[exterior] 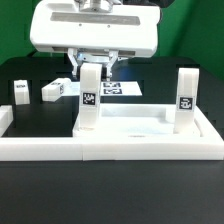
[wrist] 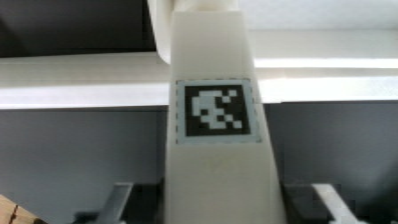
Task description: Assemble desk
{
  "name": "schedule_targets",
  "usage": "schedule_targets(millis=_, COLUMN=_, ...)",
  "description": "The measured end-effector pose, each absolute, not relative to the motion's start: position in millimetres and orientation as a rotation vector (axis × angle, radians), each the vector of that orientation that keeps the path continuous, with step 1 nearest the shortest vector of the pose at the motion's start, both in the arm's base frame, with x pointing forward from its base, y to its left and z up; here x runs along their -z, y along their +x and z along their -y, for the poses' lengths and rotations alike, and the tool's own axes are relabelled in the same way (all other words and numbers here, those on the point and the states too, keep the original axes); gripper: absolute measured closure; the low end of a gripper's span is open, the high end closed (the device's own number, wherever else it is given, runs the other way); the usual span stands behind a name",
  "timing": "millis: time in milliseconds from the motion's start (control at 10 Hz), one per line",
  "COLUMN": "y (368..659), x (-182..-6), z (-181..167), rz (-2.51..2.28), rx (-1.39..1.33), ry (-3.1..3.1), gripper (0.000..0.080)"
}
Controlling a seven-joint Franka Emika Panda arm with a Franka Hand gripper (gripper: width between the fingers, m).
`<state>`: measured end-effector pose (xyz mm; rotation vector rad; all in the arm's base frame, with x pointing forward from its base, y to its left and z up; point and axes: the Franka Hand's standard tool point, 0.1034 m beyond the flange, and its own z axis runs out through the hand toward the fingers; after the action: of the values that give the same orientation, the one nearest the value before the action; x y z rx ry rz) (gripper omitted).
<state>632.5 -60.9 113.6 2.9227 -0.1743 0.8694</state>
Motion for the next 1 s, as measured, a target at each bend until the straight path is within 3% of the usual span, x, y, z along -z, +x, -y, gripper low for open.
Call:
schedule_targets(millis=100, y=632.4, x=-113.6, z=61.0, rz=0.174, rx=-0.869, ry=2.923, gripper=0.0407)
schedule_targets(millis=200, y=632.4, x=-113.6, z=61.0, rz=0.174, rx=-0.869, ry=2.923, gripper=0.0407)
schedule_targets(millis=300, y=632.4, x=-113.6, z=61.0, rz=0.174, rx=-0.869, ry=2.923, gripper=0.0224)
schedule_targets(millis=400, y=632.4, x=-113.6, z=61.0, rz=0.174, rx=-0.869, ry=2.923, gripper=0.0166)
schedule_targets(millis=800, y=632.4, x=-113.6, z=61.2, rz=0.175, rx=-0.869, ry=2.922, gripper=0.0150)
schedule_targets(millis=1000, y=626.2, x=-119.1, z=70.7, rz=0.225, rx=-0.655, ry=3.056, gripper=0.0150)
